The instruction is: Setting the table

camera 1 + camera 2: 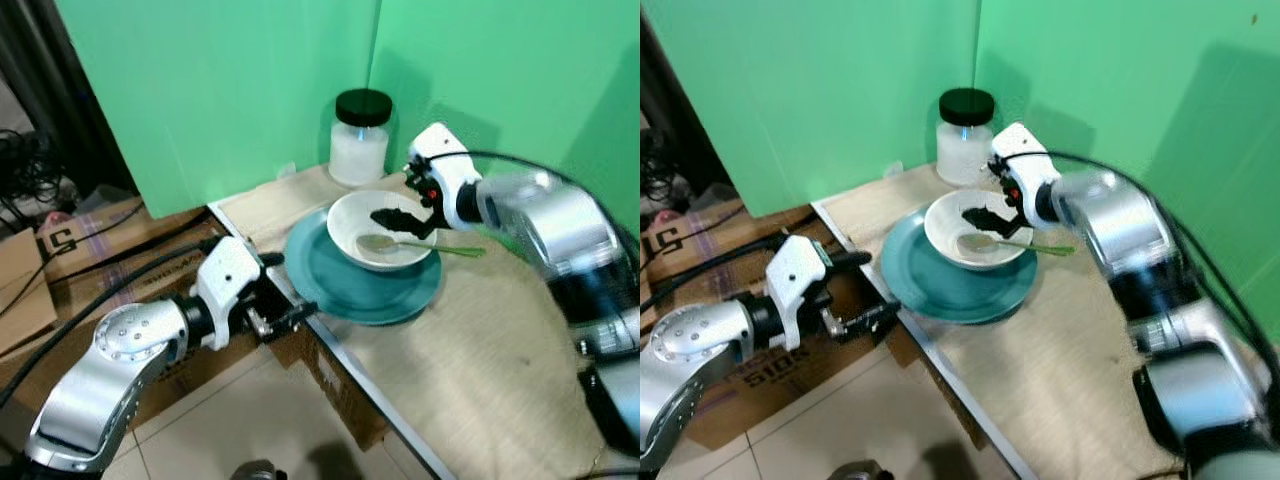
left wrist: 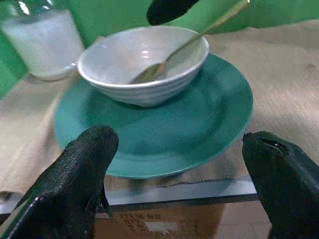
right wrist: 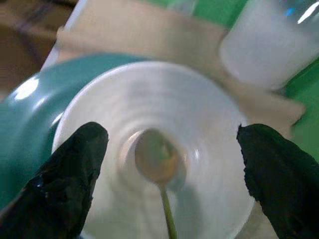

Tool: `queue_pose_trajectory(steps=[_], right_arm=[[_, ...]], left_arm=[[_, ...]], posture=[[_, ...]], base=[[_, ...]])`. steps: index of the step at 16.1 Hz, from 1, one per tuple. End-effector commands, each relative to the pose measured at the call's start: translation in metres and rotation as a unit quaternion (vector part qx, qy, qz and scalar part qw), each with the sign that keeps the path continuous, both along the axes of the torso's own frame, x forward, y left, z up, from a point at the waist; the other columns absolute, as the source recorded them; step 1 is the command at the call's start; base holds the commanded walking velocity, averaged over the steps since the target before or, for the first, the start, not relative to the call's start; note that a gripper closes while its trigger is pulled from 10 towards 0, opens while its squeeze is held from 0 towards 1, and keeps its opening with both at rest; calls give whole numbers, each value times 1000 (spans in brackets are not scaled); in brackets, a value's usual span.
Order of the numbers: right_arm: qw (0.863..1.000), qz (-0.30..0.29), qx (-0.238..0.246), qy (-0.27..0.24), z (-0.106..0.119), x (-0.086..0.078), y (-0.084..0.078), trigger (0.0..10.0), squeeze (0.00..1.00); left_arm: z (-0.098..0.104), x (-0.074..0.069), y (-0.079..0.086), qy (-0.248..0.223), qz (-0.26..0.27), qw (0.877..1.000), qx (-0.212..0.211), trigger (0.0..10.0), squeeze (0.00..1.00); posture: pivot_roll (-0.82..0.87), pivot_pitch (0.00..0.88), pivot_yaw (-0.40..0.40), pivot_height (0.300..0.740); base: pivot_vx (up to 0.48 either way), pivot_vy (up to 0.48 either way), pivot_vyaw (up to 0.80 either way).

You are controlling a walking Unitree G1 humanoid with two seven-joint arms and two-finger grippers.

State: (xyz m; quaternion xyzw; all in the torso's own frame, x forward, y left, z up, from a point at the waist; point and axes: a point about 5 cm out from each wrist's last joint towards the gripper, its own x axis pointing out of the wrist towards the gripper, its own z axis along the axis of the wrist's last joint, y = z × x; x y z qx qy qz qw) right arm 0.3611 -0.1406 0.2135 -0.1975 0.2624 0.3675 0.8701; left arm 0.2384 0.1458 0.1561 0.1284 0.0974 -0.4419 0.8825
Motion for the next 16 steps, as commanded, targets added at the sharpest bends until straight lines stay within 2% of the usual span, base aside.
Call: queue_pose_trajectory(steps=[1, 2, 4, 5, 6, 11, 13, 14, 16], right_arm=[[999, 7, -23, 30, 0, 3, 0, 10000, 0], [997, 9, -50, 51, -3, 5, 1, 10000, 0], [995, 7, -70, 77, -9, 8, 2, 10000, 0], [994, 6, -76, 83, -10, 9, 2, 4431, 0], [992, 3, -80, 94, -10, 11, 3, 3176, 0], [988, 3, -110, 108, -12, 14, 8, 2863, 0], [986, -7, -130, 106, -17, 17, 8, 1373, 0], [985, -9, -133, 106, -18, 18, 8, 275, 0], [985, -10, -140, 104, -19, 19, 8, 0, 0]], left_arm=[[-2, -2, -2, 7, -13, 1000, 5, 10000, 114], [-3, -4, -3, 10, -16, 1000, 4, 10000, 114], [-4, -5, -4, 13, -18, 1000, 3, 10000, 114], [-4, -5, -4, 14, -19, 1000, 2, 10000, 114], [-4, -5, -4, 15, -21, 1000, 2, 10000, 110], [-4, -5, -8, 14, -24, 1000, 1, 10000, 110], [-5, -4, -9, 13, -25, 1000, 0, 10000, 110], [-5, -4, -9, 13, -25, 1000, 0, 10000, 110], [-5, -4, -9, 13, -24, 1000, 0, 10000, 114]], posture=[[124, 0, 11, 740], [126, 0, 6, 740], [126, 0, 2, 740], [127, 0, -1, 740], [126, 0, -3, 740], [121, 0, -8, 740], [122, 0, -11, 740], [124, 0, -14, 740], [124, 0, -16, 740]], base=[[0, 0, 0], [0, 0, 0], [0, 0, 0], [0, 0, 0], [0, 0, 0], [0, 0, 0], [0, 0, 0], [0, 0, 0], [0, 0, 0]])
